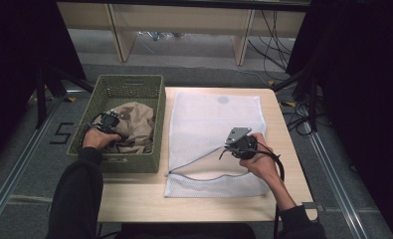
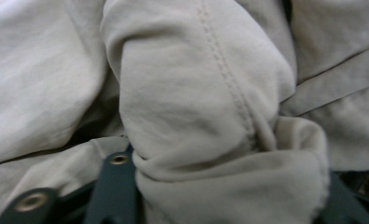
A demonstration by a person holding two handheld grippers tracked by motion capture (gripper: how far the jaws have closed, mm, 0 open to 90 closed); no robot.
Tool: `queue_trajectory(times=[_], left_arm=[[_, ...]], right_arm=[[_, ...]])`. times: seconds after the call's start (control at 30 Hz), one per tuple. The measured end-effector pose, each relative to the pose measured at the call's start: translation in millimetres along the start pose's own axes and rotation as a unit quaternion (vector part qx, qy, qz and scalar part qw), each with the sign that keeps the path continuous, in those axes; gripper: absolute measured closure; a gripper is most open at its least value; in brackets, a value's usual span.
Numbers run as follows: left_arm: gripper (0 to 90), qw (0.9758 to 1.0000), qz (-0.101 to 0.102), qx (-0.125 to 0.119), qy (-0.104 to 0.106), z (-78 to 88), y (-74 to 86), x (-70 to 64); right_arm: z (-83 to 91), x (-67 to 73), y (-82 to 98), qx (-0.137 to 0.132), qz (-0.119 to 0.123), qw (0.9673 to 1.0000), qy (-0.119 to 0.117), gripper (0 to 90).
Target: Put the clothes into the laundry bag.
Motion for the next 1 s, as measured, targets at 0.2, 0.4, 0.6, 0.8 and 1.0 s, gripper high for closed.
queue_trajectory(times=[0.2,0.4,0.6,0.8,1.0], left_arm=[[66.5,0.9998,-0.002,-0.011,-0.014,7.1,-4.5,3.2],[67.9,0.9961,0.018,-0.086,-0.006,23.4,-26.7,0.9],[68.1,0.989,0.017,-0.147,0.003,54.0,-48.6,0.4],[68.4,0.9755,0.036,-0.216,0.026,88.9,-70.6,-7.6],[68.5,0.9628,0.04,-0.261,0.057,133.1,-89.1,-23.8]], right_arm=[[1.3,-1.4,0.4,-0.001,-0.008,1.0,0.003,88.7],[1.6,-2.2,-0.6,-0.005,-0.008,1.0,0.004,89.0],[2.5,-3.1,-3.1,-0.01,-0.002,0.9999,0.002,89.2],[5.0,-3.5,-5.0,-0.013,-0.015,0.9998,0.003,89.4],[4.9,-4.2,-5.9,-0.017,-0.012,0.9998,0.003,89.3]])
Point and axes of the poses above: each handheld gripper's, and its own axes: z roughly backward along the jaws, y roughly out of its underside, x roughly to its left, the point moved 10 cm from there along -z, roughly forward along the jaws, and after that the axes turned 10 degrees about -x, right-handed, at the moved point
